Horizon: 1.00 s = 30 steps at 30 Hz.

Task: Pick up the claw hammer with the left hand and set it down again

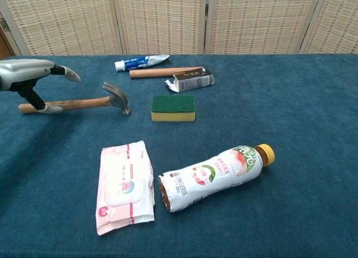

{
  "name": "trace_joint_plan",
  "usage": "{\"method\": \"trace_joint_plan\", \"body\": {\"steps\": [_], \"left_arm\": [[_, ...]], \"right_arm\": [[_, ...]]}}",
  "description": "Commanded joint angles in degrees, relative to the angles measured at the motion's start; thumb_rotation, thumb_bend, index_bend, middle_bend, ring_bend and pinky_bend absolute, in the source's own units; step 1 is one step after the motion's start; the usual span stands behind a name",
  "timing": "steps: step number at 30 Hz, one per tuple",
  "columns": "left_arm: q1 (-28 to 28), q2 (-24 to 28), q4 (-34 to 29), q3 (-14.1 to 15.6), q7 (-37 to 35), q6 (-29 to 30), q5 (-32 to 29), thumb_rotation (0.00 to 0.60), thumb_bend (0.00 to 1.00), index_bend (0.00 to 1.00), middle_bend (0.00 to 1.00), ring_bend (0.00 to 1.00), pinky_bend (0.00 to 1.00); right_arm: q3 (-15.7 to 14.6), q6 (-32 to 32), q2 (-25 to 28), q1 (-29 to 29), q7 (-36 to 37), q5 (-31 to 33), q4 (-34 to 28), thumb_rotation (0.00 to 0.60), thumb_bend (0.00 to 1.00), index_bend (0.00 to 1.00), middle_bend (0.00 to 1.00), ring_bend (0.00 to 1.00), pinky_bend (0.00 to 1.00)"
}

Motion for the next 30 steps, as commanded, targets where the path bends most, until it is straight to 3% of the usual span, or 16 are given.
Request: {"method": "trace_joint_plan", "body": {"steps": [1, 14, 30], "left_arm": [[-3.52, -2.21, 2.41, 0.05, 3.96, -2.14, -5.85, 0.600, 0.32, 0.17, 0.18, 0.02, 0.00], [-10.62, -7.12, 8.07, 2.51, 11.61, -3.14, -18.45, 0.600, 0.38, 0.21, 0.24, 0.06, 0.00], [-14.86, -10.20, 12.17, 4.68, 13.95, -3.54, -24.65, 0.600, 0.44, 0.29, 0.35, 0.14, 0.00]], "right_arm": [[0.00, -0.07, -0.02, -0.12, 0.14, 0.28, 0.19, 0.600, 0.25, 0.35, 0.38, 0.30, 0.25], [0.20, -0.45, -0.10, -0.42, 1.22, 1.47, 1.29, 0.600, 0.25, 0.35, 0.38, 0.30, 0.25], [0.26, -0.91, -0.23, -0.72, 1.40, 2.36, 1.69, 0.600, 0.25, 0.35, 0.38, 0.30, 0.25]]}}
